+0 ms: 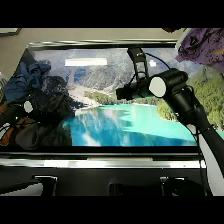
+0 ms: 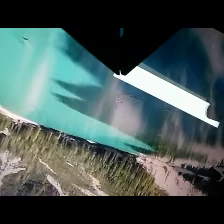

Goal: Fold the clothes and pants, and hang the long-sleeved shirts on hangers.

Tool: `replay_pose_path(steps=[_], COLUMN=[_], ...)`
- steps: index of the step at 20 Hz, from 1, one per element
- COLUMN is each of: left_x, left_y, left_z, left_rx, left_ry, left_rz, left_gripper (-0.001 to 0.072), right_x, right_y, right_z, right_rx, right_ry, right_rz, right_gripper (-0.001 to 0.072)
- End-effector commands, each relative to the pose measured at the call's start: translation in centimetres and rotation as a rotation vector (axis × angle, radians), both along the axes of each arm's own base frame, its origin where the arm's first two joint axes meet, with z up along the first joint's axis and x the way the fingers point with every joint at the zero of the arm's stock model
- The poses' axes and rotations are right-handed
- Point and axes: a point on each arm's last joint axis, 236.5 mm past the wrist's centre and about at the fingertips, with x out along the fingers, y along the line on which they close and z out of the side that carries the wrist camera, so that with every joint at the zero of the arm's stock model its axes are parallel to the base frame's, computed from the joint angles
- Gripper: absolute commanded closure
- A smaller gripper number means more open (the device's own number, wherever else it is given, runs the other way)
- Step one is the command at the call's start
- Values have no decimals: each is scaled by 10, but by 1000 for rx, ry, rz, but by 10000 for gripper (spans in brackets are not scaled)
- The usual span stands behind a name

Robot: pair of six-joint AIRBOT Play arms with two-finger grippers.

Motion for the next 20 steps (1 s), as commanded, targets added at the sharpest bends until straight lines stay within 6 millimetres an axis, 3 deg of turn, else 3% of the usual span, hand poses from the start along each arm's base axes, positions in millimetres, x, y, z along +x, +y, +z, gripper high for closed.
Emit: replay_pose_path(steps=[1,3,5,7,9,11,13,15,16,17,19,20], left_x=[10,16,22,23,16,3,-17,-38,-47,-52,-49,-42], left_y=[-33,-71,-128,-205,-281,-343,-388,-410,-414,-412,-391,-374], left_z=[9,36,70,107,136,153,140,105,85,72,74,85], left_rx=[-114,-166,-232,-344,-453,-528,-573,-563,-541,-522,-509,-495], left_ry=[-31,-57,-107,-168,-230,-286,-258,-162,-113,-66,-16,-17], left_rz=[-12,-106,-217,-324,-383,-416,-419,-420,-433,-430,-381,-371], left_gripper=[690,690,690,690,691,691,691,690,687,623,116,4], right_x=[-7,-15,-26,-35,-45,-56,-65,-69,-70,-69,-62,-54], right_y=[-3,-10,-30,-63,-100,-125,-132,-135,-135,-135,-133,-131], right_z=[-1,5,10,14,18,27,37,46,48,48,50,55], right_rx=[-15,-32,-97,-221,-363,-443,-448,-434,-431,-430,-418,-400], right_ry=[24,28,33,31,34,35,21,-2,-7,-12,-37,-70], right_rz=[4,5,-4,-28,-49,-62,-66,-71,-72,-73,-87,-110], right_gripper=[675,674,667,526,502,501,500,496,433,366,342,314])
